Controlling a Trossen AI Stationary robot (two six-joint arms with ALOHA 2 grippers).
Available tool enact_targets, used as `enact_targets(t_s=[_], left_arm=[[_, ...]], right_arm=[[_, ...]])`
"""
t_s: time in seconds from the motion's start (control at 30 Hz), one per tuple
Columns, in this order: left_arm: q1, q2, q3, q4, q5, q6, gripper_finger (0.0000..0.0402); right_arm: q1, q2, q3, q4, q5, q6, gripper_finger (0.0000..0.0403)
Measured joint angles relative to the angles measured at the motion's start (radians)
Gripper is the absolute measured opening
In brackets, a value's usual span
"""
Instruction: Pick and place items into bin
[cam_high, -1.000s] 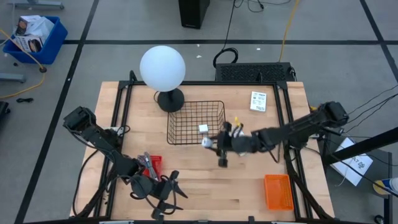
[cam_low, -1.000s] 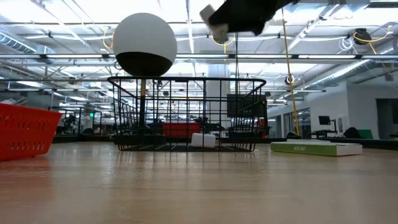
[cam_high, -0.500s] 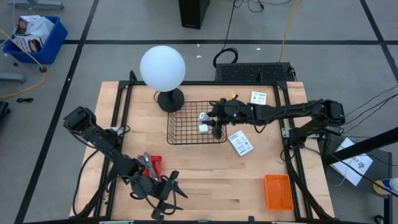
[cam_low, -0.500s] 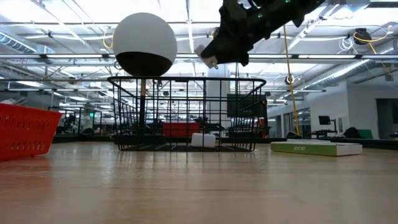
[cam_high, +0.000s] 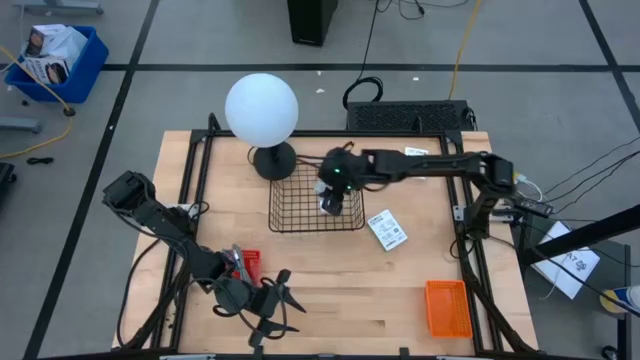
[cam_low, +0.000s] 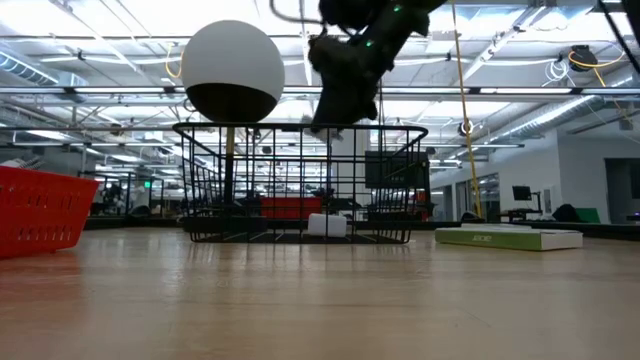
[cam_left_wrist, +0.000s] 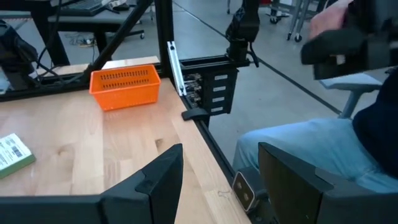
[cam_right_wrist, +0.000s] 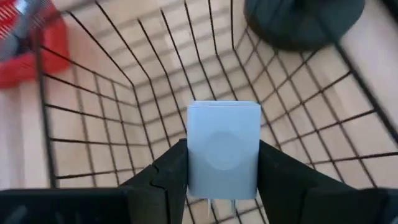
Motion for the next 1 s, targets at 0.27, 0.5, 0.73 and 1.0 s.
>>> enact_targets(t_s=[0.27, 0.5, 0.73, 1.0], left_arm=[[-0.011, 0.000, 0.000, -0.010, 0.001, -0.025, 0.0212], [-0.012, 0.000, 0.000, -0.010, 0.002, -0.053, 0.0212], [-0.012, 0.000, 0.000, -0.011, 0.001, -0.060, 0.0212], [-0.012, 0.000, 0.000, -0.011, 0.001, -0.087, 0.0212]], right_arm=[[-0.048, 0.160, 0.110, -0.173, -0.046, 0.007, 0.0146], [-0.071, 0.220, 0.112, -0.171, -0.114, 0.001, 0.0160], [-0.082, 0.219, 0.112, -0.160, -0.161, -0.001, 0.0179], [-0.085, 0.212, 0.111, -0.167, -0.210, -0.001, 0.0165]])
